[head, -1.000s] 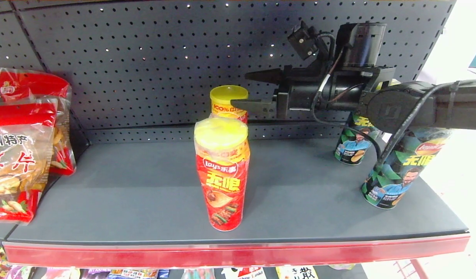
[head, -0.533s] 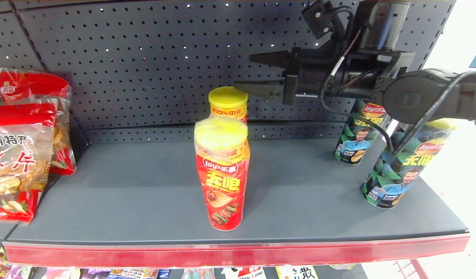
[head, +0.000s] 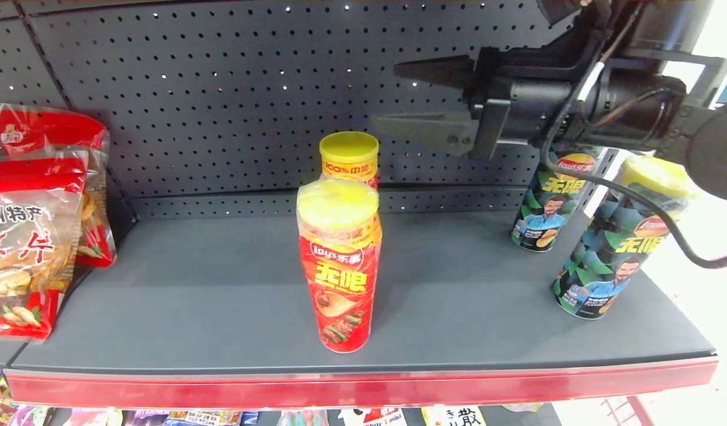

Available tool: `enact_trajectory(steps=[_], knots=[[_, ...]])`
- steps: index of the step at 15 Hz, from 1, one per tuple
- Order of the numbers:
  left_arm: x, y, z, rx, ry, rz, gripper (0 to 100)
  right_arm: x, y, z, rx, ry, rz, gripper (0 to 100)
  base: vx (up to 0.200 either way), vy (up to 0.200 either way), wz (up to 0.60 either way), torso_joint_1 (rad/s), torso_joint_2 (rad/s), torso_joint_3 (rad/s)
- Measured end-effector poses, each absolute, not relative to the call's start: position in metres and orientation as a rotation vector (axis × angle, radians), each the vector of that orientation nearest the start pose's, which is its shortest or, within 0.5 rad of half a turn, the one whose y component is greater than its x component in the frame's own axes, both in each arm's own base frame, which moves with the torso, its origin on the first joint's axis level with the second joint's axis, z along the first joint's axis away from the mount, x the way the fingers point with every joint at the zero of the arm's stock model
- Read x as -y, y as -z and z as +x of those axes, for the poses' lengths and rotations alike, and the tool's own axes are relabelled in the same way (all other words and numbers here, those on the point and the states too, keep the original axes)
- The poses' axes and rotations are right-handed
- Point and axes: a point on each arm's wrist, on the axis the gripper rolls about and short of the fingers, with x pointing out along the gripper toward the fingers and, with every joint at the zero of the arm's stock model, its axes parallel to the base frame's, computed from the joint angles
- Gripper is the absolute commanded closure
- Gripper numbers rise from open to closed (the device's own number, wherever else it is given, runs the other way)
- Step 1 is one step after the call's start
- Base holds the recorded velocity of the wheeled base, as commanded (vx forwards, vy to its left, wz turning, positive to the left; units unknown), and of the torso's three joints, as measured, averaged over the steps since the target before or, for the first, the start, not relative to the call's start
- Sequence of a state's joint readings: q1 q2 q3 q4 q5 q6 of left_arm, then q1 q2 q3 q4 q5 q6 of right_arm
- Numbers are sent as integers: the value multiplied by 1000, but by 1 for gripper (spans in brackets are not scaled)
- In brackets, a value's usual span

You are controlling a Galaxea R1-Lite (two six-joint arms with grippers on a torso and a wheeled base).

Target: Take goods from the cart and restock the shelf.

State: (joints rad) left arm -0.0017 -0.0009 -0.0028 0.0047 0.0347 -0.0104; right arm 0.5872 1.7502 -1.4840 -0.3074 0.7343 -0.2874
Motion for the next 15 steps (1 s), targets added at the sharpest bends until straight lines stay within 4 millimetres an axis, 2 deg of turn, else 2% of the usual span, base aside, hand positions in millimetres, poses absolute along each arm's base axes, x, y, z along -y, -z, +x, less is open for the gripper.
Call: enact_trajectory(steps=[4, 6, 8, 12, 15], knots=[[-1, -76, -23, -1, -33, -10, 0, -190, -314, 229, 197, -1354, -264, 0, 0, 0, 0, 0, 0, 0], [-1, -76, -23, -1, -33, -10, 0, -184, -307, 215, 175, -1360, -268, 0, 0, 0, 0, 0, 0, 0], [-1, -76, -23, 0, -33, -10, 0, -179, -291, 203, 133, -1382, -285, 0, 0, 0, 0, 0, 0, 0], [-1, -76, -23, 0, -33, -10, 0, -176, -255, 185, 52, -1432, -331, 0, 0, 0, 0, 0, 0, 0], [-1, -76, -23, 0, -34, -10, 0, -179, -239, 185, -1, -1456, -344, 0, 0, 0, 0, 0, 0, 0]])
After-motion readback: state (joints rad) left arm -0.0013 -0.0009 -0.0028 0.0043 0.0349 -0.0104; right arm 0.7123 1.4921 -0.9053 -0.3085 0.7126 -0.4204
